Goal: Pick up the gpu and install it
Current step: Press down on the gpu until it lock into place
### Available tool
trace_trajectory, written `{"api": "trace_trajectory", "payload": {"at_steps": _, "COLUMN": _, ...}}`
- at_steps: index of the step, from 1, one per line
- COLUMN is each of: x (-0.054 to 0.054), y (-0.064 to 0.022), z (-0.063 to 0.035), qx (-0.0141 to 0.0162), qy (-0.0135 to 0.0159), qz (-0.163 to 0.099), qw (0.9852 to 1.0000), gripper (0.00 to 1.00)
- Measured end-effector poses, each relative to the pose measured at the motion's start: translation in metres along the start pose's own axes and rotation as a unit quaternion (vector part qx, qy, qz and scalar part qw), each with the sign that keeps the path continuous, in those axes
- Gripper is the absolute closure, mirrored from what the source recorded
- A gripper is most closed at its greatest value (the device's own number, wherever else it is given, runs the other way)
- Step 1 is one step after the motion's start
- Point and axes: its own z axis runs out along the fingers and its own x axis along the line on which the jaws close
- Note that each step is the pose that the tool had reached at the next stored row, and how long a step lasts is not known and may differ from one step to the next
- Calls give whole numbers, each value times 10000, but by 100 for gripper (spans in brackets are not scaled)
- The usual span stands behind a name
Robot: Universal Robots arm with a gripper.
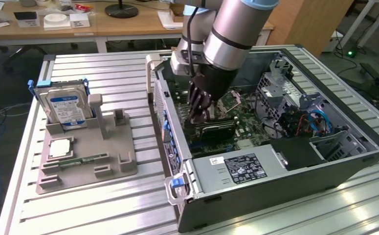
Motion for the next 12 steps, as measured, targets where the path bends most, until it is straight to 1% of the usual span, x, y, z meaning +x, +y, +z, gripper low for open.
{"api": "trace_trajectory", "payload": {"at_steps": 3, "x": -1, "y": -6, "z": -9, "qx": -196, "qy": 8, "qz": -1, "qw": 9998, "gripper": 89}}
{"api": "trace_trajectory", "payload": {"at_steps": 4, "x": -2, "y": -17, "z": -12, "qx": -236, "qy": 10, "qz": -1, "qw": 9997, "gripper": 89}}
{"api": "trace_trajectory", "payload": {"at_steps": 9, "x": -37, "y": -37, "z": -12, "qx": -243, "qy": 10, "qz": -1, "qw": 9997, "gripper": 89}}
{"api": "trace_trajectory", "payload": {"at_steps": 11, "x": -73, "y": -37, "z": -12, "qx": -253, "qy": 7, "qz": -3, "qw": 9997, "gripper": 89}}
{"api": "trace_trajectory", "payload": {"at_steps": 12, "x": -102, "y": -35, "z": -12, "qx": -264, "qy": 3, "qz": -4, "qw": 9997, "gripper": 89}}
